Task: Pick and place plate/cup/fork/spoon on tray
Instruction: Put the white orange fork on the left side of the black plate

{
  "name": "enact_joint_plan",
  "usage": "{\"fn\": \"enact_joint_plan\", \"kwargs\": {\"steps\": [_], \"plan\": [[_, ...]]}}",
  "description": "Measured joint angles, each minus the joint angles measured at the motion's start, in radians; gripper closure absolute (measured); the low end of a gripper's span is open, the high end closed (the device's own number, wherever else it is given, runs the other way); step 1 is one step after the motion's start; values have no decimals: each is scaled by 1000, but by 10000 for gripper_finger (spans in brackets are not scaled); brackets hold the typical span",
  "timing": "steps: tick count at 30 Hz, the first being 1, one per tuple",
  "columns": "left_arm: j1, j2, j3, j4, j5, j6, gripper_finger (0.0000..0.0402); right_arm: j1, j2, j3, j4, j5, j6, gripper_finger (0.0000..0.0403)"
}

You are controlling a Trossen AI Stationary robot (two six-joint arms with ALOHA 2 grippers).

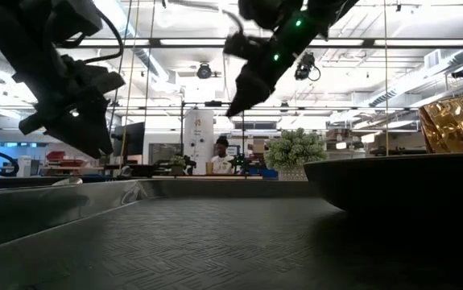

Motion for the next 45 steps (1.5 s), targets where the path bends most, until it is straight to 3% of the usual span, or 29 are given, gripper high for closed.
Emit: {"fn": "enact_joint_plan", "kwargs": {"steps": [8, 15, 20, 28, 33, 39, 45], "plan": [[-35, 167, 153, -194, -9, -178, 260, 1, -193, -202, 251, -31, -71, 323], [-33, 304, 283, -378, 1, -318, 260, 3, -393, -414, 451, -126, -36, 325], [-29, 377, 345, -483, 4, -372, 260, 31, -499, -541, 560, -130, -28, 325], [-24, 398, 353, -459, 1, -216, 260, 78, -604, -663, 696, -134, -35, 325], [1, 399, 352, -413, 14, -404, 260, 93, -622, -680, 697, -133, -36, 325], [22, 459, 353, -282, 9, -450, 260, 100, -621, -680, 699, -134, -35, 325], [41, 514, 353, -296, 37, -501, 260, 110, -621, -680, 699, -157, -35, 326]]}}
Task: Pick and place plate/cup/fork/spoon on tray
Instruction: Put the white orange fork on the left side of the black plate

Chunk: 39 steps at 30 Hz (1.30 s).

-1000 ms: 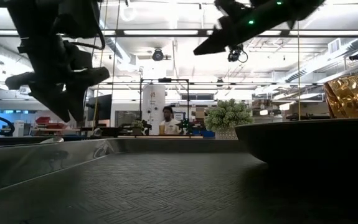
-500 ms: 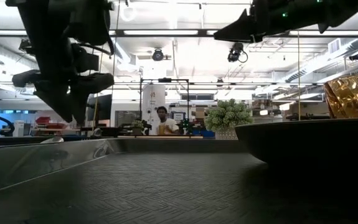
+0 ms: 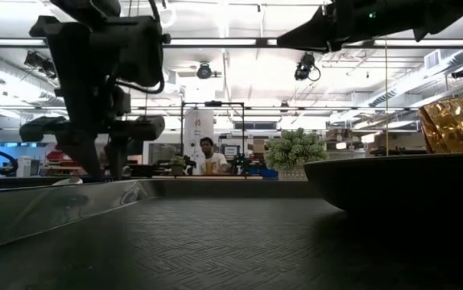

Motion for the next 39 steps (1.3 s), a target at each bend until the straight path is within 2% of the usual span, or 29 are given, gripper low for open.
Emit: {"fn": "enact_joint_plan", "kwargs": {"steps": [12, 29, 39], "plan": [[-2, 77, 4, 19, 48, -28, 264, -1, 0, 0, 6, -26, 7, 326], [-1, 80, 2, 33, 60, -28, 360, -1, 1, 0, 7, -30, 7, 326], [-6, 83, 16, 25, 55, -28, 376, -1, 1, 0, 7, -30, 8, 326]]}}
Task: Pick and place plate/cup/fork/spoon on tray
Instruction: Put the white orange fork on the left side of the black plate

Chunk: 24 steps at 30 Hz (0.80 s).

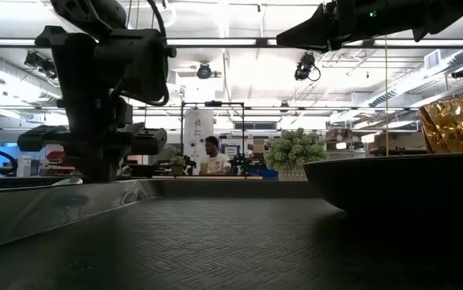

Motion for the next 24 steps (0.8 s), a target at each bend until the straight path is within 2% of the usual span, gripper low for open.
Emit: {"fn": "enact_joint_plan", "kwargs": {"steps": [10, 24], "plan": [[-26, 3, 149, -176, -50, 22, 376, 0, 0, 0, -1, 0, 0, 326], [-148, 18, 346, -181, -141, 26, 380, 0, 0, 0, -2, 0, 0, 326]]}}
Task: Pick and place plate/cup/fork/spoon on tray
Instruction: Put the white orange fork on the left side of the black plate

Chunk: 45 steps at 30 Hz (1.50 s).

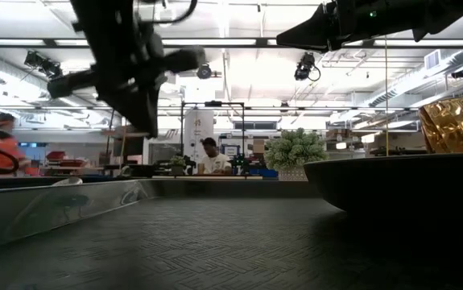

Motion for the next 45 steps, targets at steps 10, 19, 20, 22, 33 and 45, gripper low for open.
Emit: {"fn": "enact_joint_plan", "kwargs": {"steps": [10, 19, 20, 22, 33, 45], "plan": [[-77, 159, 192, 20, 40, 1, 379, 0, 0, 0, -9, 9, 0, 326], [-113, 327, 414, 32, 77, -6, 379, 0, 0, 0, -9, 11, 0, 326], [-116, 347, 444, 33, 82, -6, 379, 0, 0, 0, -9, 11, 1, 326], [-124, 383, 501, 24, 96, -19, 379, 0, 0, 0, -9, 11, 2, 326], [-161, 537, 693, -48, 110, -162, 379, 26, 0, 0, -35, 8, 8, 331], [-159, 571, 697, -18, 110, -188, 379, 39, 0, 0, -29, 8, 0, 332]]}}
